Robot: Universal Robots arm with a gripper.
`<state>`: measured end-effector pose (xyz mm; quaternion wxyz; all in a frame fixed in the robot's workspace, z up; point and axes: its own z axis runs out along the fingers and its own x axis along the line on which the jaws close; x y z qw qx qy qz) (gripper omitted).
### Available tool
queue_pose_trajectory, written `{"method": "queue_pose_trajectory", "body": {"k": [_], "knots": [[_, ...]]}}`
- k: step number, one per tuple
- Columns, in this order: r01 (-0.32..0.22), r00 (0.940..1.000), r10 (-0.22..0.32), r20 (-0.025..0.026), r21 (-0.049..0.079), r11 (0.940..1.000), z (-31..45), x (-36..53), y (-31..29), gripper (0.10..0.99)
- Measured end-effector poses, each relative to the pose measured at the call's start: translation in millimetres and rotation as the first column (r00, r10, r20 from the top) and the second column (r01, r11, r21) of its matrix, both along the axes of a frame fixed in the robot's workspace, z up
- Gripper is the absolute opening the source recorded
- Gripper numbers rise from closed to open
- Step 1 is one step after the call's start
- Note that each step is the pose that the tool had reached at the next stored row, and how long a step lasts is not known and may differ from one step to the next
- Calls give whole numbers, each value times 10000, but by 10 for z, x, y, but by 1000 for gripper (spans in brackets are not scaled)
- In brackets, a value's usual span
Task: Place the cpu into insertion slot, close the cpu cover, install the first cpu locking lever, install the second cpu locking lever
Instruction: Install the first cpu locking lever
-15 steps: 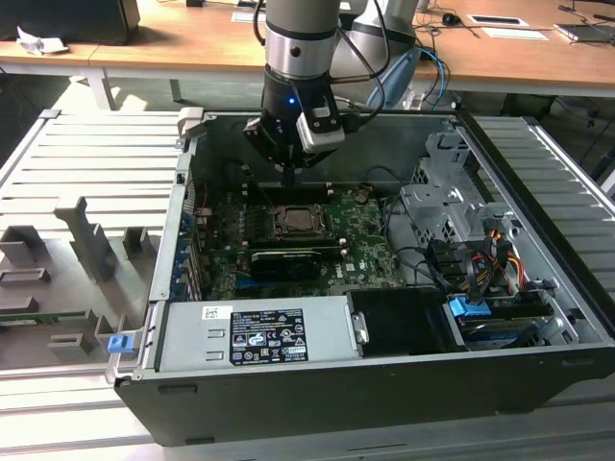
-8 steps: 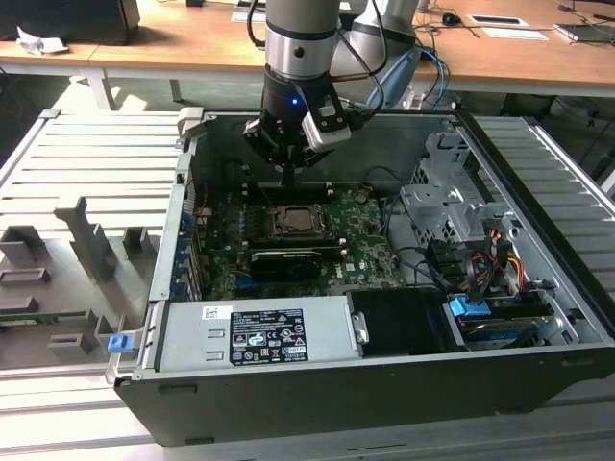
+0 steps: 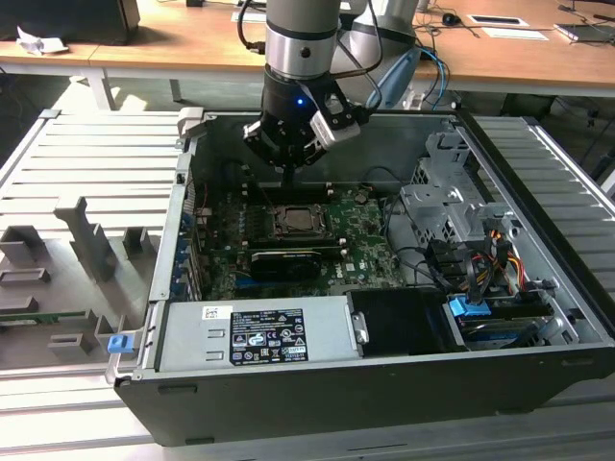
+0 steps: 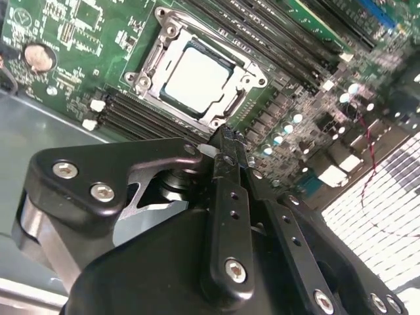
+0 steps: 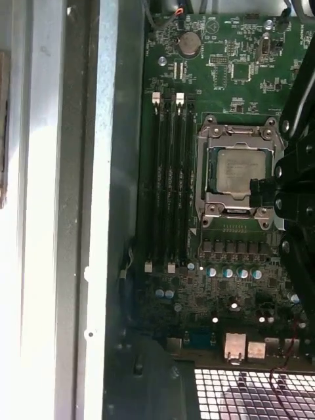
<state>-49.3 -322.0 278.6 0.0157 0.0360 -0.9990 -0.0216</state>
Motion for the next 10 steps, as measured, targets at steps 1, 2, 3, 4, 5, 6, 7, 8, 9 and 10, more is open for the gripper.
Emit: {"method": "queue_pose_trajectory", "body": {"k": [1,2,3,4,5,6,7,8,9,10], "knots": [[-136,9999,136,0,0,9999,0,0,0,106],[-372,9993,372,0,0,9993,0,0,0,106],[-567,9984,567,0,-1,9984,0,0,0,106],[-686,9976,686,-1,-1,9976,0,0,0,106],[-906,9959,906,0,0,9959,0,0,0,106],[-1254,9921,1254,-1,-2,9921,0,-6,0,106],[-1260,9920,1260,-1,0,9920,-1,-32,0,106],[-1260,9920,1260,0,1,9920,-1,-51,0,106],[-1260,9920,1260,0,0,9920,-1,-59,0,106],[-1260,9920,1260,-1,0,9920,-1,-65,0,106]]}}
